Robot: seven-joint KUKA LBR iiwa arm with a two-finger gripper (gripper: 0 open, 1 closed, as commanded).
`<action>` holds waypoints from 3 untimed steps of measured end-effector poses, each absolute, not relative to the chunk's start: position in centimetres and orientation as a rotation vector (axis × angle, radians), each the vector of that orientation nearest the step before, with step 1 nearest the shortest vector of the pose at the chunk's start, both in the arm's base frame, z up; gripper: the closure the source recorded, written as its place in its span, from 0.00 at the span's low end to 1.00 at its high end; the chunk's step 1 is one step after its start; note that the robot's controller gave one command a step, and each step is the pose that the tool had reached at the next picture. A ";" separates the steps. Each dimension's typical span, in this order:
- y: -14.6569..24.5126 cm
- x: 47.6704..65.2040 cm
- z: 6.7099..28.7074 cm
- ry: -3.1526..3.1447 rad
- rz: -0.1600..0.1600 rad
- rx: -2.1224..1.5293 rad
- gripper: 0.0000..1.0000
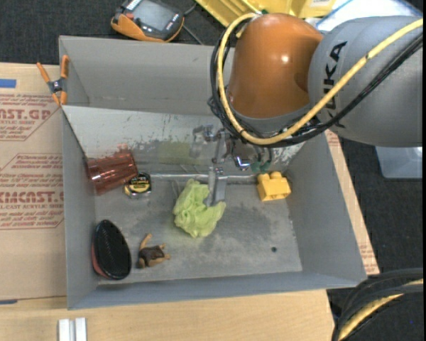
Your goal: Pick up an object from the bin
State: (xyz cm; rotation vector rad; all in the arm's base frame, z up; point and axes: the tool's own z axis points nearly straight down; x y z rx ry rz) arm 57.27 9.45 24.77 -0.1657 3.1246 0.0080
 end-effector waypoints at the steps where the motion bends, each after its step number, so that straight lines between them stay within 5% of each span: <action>1: 5.8 57.1 16.6 3.082 0.006 -0.597 0.00; 2: 10.7 56.8 21.1 3.125 0.011 0.186 0.00; 3: 7.0 58.2 11.7 3.135 0.006 -0.149 0.00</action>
Offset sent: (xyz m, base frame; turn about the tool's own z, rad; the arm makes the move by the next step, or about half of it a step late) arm -0.0070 0.0265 -0.0239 0.2784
